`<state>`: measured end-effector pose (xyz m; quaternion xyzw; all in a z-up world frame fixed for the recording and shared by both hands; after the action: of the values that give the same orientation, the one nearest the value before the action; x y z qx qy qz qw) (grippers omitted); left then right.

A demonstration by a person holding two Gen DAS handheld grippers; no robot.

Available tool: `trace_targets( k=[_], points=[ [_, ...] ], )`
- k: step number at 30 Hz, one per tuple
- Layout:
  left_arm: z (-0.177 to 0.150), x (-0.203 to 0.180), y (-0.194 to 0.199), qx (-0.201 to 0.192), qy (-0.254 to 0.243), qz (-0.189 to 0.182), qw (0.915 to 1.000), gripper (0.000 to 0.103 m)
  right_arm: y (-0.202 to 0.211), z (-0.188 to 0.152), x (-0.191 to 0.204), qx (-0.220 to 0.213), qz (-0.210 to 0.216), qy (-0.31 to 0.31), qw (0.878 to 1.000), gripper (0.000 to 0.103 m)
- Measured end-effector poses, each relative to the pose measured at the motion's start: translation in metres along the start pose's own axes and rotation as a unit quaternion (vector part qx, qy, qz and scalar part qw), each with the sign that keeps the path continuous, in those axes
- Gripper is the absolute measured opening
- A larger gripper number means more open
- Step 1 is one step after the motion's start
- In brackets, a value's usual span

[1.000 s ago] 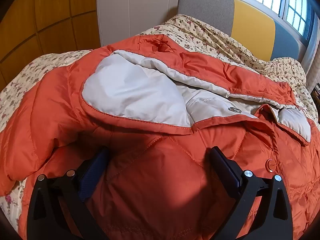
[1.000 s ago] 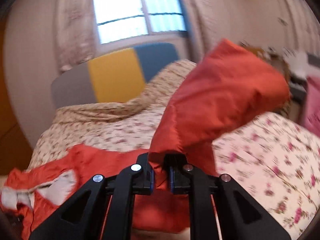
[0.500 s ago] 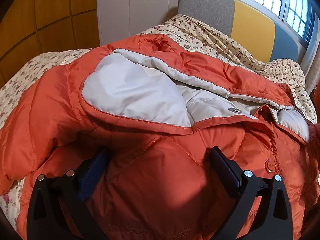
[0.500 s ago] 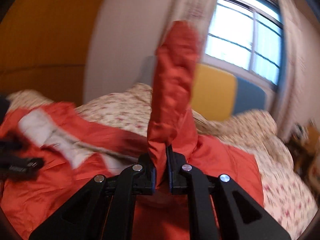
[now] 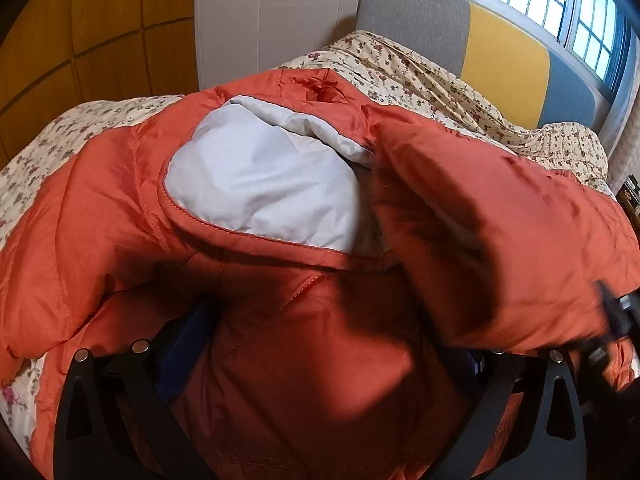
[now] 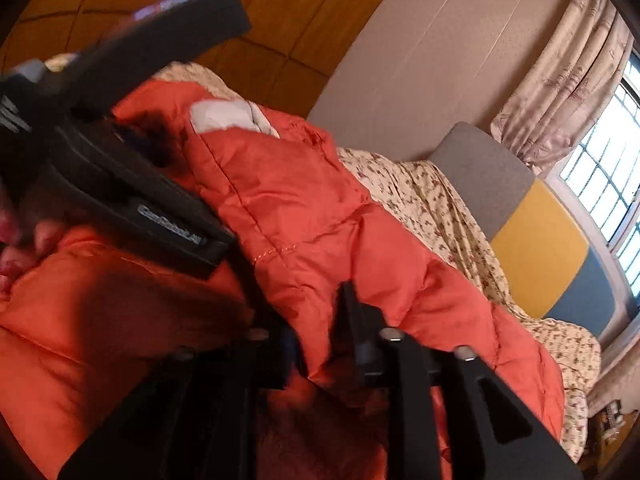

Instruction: Fold large clothes

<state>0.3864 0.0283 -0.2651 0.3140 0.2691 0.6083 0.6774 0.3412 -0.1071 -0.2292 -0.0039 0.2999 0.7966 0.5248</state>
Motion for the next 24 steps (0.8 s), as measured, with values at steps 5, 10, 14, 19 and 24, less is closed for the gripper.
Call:
trace_targets(
  k=[5,10,14,19,24],
  points=[
    [0.0,0.0,0.0,0.0,0.002,-0.003,1.0,0.1,0.024,0.009,-0.026,-0.027,0.0,-0.057,0.998,0.05],
    [0.003,0.006,0.016,-0.021,0.028,-0.034,0.9988,0.1,0.07,0.005,-0.058,-0.058,-0.03,-0.132,0.989,0.065],
    [-0.003,0.01,0.042,-0.045,0.061,-0.058,0.9954,0.1,0.068,0.002,-0.068,-0.041,-0.03,-0.157,0.986,0.065],
    [0.006,-0.005,0.07,-0.087,0.076,-0.133,0.9844,0.1,0.047,-0.005,-0.041,0.002,-0.021,-0.107,0.994,0.063],
    [0.018,-0.025,0.075,-0.096,0.106,-0.22,0.965,0.1,0.041,-0.01,-0.02,0.013,-0.004,-0.063,0.998,0.065]
  ],
)
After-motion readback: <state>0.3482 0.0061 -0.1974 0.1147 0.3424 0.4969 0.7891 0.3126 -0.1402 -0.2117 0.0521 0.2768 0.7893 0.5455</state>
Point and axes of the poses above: each gripper's, at about its wrist camera, not at the fingertips, and y roughly against the way its jaws point, x to its left, z to its top, the point moved 8 cm from there along -y, roughly the way its jaws point, and after that the axes turned 9 degrees about -y, right-handed, at the moved point
